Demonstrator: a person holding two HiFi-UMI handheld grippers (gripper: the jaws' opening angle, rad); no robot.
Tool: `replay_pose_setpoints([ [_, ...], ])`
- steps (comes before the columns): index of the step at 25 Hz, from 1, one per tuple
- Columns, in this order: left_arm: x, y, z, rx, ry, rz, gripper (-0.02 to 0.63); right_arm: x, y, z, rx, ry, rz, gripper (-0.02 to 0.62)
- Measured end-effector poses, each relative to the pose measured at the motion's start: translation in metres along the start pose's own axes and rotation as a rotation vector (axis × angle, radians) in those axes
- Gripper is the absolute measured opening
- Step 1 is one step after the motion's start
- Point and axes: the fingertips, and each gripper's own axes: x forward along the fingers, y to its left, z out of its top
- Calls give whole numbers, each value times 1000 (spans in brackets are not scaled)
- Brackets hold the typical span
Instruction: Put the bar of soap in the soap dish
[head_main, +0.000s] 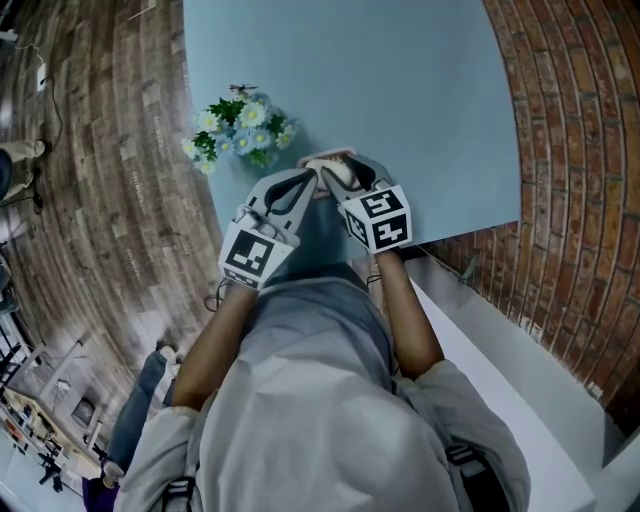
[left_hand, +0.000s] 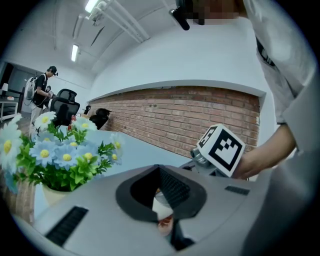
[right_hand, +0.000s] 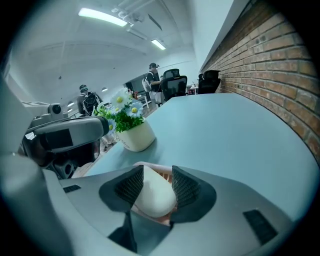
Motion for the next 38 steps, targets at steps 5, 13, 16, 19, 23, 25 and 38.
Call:
replay_pose_setpoints([
  [5,-1,1,1,8,5,3,3,-5,-2,3,13,-23,-17,175],
  [13,-5,-1,8,4,-1,-10,3,-21,1,20,47,-112,-30,42],
  [16,-8,-1,14,34,-12,-29,3,-31,5,31,47,-158,-44,28],
  [19,-12,-2,22,37,-23,-39,3,-47,13,45,36,-213,-65,15],
  [23,-18,-4,34,17,-36,-51,3,-71,26,65,19,-286,-84,14],
  [25,-22,-5,42,9,-44,-54,3,-83,32,75,11,-320,-99,14],
  [38,-46,-15,93,60,-88,-131,3,-156,69,118,-4,-496,-214,12],
])
